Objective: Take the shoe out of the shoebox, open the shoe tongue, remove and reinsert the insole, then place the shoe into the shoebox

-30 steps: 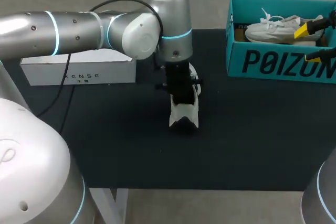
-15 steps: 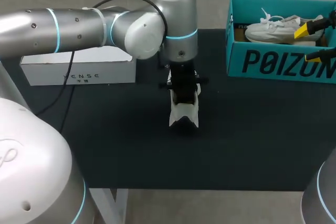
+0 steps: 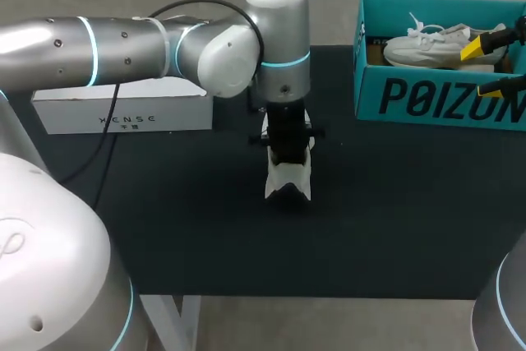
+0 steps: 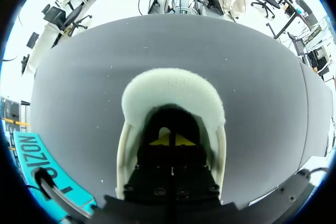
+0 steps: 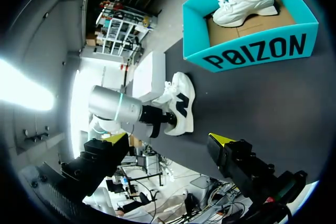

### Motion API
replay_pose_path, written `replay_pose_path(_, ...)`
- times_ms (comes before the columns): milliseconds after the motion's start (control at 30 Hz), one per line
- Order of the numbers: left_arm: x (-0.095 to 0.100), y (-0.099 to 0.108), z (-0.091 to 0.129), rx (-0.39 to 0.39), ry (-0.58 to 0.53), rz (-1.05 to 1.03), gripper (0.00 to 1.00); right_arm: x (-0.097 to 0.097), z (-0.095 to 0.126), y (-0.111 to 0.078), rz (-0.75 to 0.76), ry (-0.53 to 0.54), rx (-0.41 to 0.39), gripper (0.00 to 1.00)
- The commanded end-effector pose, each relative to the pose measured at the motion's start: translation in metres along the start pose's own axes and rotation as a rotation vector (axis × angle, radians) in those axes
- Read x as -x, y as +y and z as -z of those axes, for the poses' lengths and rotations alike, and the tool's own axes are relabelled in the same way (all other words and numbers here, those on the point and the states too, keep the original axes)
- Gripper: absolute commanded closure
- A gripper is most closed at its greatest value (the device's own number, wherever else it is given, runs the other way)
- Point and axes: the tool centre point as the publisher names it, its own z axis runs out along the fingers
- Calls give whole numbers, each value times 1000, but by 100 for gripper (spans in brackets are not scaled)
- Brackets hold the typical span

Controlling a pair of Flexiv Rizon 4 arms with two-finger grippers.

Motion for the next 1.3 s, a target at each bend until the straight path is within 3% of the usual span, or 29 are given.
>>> replay_pose_path(33, 2, 8, 11, 9, -5, 7, 100, 0, 0, -1, 0, -3, 1, 0)
replay_pose_path(167, 3, 13, 39, 56, -16, 6, 100, 0, 0, -1, 0, -3, 1, 0)
replay_pose_path(300, 2, 28, 50, 87, -34, 16, 100, 0, 0, -1, 0, -3, 1, 0)
replay_pose_path(633, 9, 53, 44, 140, -39, 31, 100, 0, 0, -1, 0, -3, 1, 0)
replay_pose_path(900, 13, 56, 42, 118, -38, 27, 100, 0, 0, -1, 0, -3, 1, 0)
replay_pose_path(933, 12, 56, 41, 114, -34, 32, 93, 0, 0, -1, 0, -3, 1, 0)
replay_pose_path(1000, 9, 55, 40, 106, -27, 46, 31, 0, 0, -1, 0, -3, 1, 0)
replay_pose_path(1033, 8, 54, 41, 100, -26, 52, 7, 0, 0, -1, 0, -3, 1, 0)
replay_pose_path(1067, 7, 53, 42, 95, -23, 58, 0, 0, 0, -1, 0, -3, 1, 0)
replay_pose_path(1300, 7, 39, 53, 115, 20, 72, 0, 0, 0, -1, 0, -3, 1, 0)
